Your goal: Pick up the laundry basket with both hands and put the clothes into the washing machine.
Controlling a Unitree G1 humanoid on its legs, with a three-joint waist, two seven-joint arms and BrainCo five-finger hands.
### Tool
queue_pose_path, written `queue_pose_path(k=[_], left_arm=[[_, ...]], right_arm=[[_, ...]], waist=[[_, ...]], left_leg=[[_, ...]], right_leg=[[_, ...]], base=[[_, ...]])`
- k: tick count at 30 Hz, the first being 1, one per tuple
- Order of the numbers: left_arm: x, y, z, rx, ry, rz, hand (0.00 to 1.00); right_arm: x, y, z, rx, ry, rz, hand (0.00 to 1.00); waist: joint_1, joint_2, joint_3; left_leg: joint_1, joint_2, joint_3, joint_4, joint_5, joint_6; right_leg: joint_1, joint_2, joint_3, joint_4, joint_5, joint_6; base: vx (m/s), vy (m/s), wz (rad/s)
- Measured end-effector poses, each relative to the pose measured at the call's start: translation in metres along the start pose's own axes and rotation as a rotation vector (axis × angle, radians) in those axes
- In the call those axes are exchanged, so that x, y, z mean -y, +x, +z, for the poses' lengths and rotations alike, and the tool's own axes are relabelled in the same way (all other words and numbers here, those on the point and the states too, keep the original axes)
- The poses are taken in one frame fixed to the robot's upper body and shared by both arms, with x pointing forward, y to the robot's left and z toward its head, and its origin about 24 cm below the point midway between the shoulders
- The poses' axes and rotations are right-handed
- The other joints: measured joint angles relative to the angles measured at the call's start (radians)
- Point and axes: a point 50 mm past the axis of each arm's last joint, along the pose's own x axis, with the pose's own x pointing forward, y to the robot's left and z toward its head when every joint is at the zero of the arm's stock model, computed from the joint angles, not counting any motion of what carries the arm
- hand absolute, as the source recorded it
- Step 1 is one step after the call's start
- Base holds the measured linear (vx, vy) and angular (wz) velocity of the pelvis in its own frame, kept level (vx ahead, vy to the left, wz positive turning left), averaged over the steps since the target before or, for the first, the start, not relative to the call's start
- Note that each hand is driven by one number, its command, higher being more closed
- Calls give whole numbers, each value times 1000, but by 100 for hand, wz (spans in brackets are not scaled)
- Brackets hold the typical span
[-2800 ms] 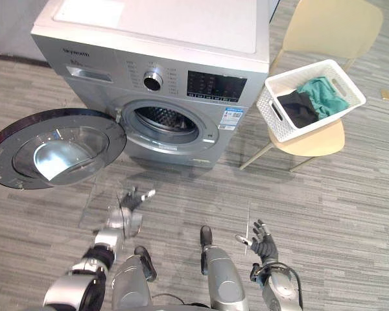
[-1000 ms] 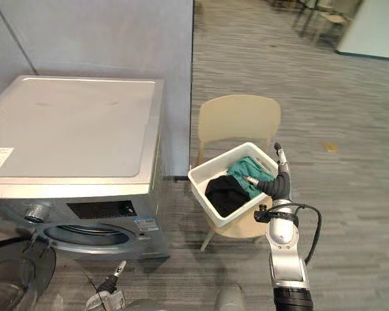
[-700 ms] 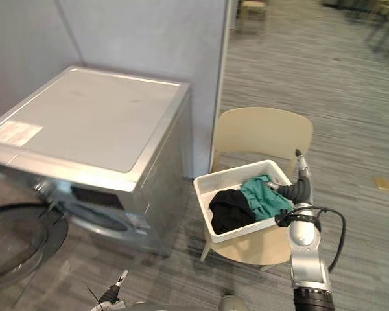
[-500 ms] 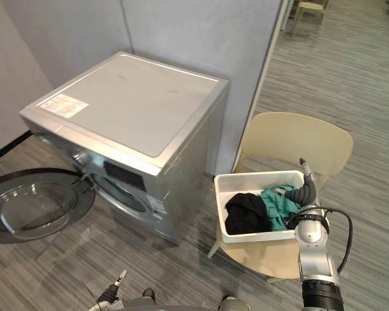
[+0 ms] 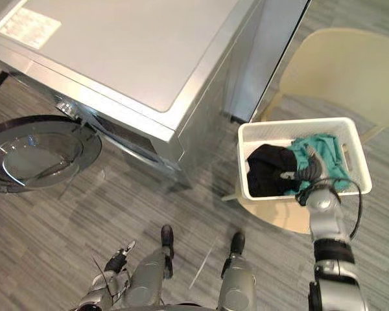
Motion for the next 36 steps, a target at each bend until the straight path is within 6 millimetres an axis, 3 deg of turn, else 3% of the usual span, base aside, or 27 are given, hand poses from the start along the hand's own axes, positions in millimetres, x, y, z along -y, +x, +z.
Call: queue_pose_path(k=[3,5,6,10,13,17,21,27,32,36], left_arm=[[13,3,23,85,-66,-37,0],[20,3,36,136,-95,-52,0],[30,4,46,169,-141,-75,0],[39,4,55,195,-201,-86,0],[48,4,64,216,-239,-109,0],[55,5,76,243,-255,-126,0],[60,5,81,253,-277,-122,0],[64,5,96,288,-321,-130,0],[69,4,104,311,-342,-150,0],[72,0,116,355,-365,-175,0]], right_arm=[[16,13,1,-46,0,-48,0],[24,21,10,-42,3,-78,0],[38,28,18,-36,20,-114,0],[44,37,40,12,44,-132,0],[43,41,57,53,60,-123,0],[37,47,92,140,93,-96,0],[26,48,107,174,138,-82,0],[28,51,131,225,130,-76,0],[25,56,133,204,88,-25,0],[8,58,119,130,-104,54,0]], waist=[[2,9,35],[1,15,53],[2,30,66],[10,34,71],[28,34,72],[29,28,79],[30,21,83],[32,21,83],[31,22,83],[56,22,83]], left_leg=[[-12,-7,-8,-30,26,-3],[-22,-13,-8,-56,53,-4],[-29,-17,-6,-74,63,-1],[-45,-13,2,-97,77,-2],[-61,-5,12,-99,79,-4],[-75,8,18,-134,106,-12],[-79,21,18,-156,121,-19],[-111,38,19,-165,144,-33],[-136,44,18,-166,155,-34],[-160,48,19,-186,177,-37]], right_leg=[[-20,-4,-6,3,0,0],[-39,-9,-9,4,3,-1],[-59,-14,-11,13,3,-1],[-91,-17,-7,25,3,-1],[-112,-12,-7,25,7,-6],[-140,1,-10,19,17,-17],[-142,9,-25,5,22,-23],[-172,25,-33,-1,34,-31],[-185,28,-53,0,36,-32],[-214,32,-58,1,39,-37]], base=[[7,0,10],[-12,-7,10],[-21,-5,7],[-6,-7,0],[-3,-18,-5],[1,-7,-1],[6,-14,1],[-2,-5,0],[-15,-7,7],[5,-4,2]])
